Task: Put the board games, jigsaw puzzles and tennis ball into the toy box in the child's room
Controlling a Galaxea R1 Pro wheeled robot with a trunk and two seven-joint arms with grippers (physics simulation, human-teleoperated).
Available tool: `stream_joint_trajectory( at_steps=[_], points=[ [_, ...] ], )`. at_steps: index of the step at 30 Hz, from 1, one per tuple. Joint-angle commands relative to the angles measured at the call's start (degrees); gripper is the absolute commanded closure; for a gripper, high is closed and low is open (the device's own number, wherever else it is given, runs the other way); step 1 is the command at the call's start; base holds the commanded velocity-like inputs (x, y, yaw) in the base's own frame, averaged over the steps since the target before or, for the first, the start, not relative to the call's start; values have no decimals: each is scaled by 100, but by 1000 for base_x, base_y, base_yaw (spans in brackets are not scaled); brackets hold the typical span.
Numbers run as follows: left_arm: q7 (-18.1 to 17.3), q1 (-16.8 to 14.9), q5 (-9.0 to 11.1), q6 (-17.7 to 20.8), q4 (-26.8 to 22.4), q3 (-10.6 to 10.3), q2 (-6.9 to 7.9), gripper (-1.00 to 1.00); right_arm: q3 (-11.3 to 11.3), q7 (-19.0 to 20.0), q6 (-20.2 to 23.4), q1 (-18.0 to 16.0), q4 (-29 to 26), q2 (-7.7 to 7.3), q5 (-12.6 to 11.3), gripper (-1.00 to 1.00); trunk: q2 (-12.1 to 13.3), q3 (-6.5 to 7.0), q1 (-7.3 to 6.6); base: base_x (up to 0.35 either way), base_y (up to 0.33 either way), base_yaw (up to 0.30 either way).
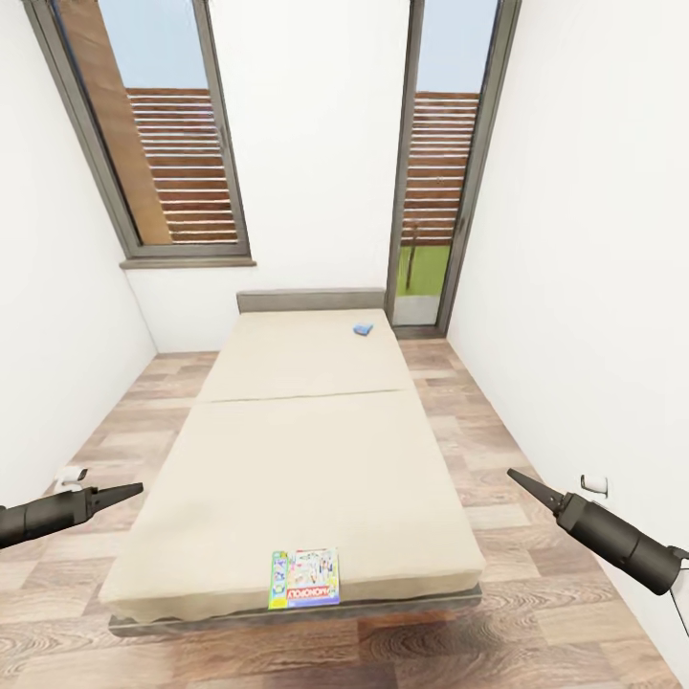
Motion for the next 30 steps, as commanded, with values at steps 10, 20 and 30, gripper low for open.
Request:
stream_joint_trajectory(
  at_steps=[10, 20, 30],
  points=[
    [-22, -5, 1, 61, -1, -2, 1, -100, -4, 6, 30, -5, 0, 0, -4, -100, -11, 84, 4, 0, 0, 0],
    [-22, -5, 1, 53, -3, -8, 1, -100, -7, 6, 31, -5, 0, -6, -31, -100, -11, 179, 4, 0, 0, 0],
    [-22, -5, 1, 52, -4, -9, 1, -100, -5, 6, 31, -5, 0, -3, -40, -100, -11, 275, 4, 0, 0, 0]
  ],
)
